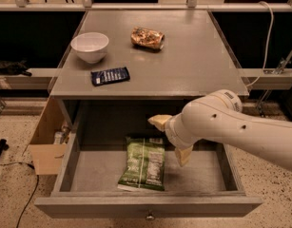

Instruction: Pick green jalapeno chip bag from top drawer and place on counter

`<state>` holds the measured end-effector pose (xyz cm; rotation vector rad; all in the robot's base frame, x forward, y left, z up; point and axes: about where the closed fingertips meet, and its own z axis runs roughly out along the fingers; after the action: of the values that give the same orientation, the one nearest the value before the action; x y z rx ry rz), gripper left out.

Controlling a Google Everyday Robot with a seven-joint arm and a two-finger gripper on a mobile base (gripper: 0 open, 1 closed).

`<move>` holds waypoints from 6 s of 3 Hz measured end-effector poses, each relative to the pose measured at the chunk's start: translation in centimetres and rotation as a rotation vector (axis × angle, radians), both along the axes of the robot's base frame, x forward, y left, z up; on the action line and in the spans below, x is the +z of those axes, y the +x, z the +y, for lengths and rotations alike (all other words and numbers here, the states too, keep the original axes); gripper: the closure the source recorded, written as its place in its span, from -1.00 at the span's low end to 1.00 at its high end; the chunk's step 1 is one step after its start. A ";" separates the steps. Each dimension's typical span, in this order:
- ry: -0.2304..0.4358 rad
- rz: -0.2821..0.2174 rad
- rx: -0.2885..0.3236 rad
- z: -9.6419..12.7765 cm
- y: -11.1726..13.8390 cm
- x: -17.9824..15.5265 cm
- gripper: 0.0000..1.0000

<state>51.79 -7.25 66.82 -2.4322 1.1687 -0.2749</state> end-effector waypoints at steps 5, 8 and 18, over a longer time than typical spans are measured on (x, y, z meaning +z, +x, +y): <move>-0.126 0.115 0.036 3.7 0.4 -2.7 -1.00; -0.109 0.137 0.016 4.5 -1.0 -2.9 -1.00; -0.175 0.236 0.029 6.7 -1.7 -7.0 1.00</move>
Offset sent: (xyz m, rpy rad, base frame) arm 0.0157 0.0150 0.0010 -0.0243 -0.0018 0.0495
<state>50.04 -0.57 59.84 -2.6912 1.2513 -0.0858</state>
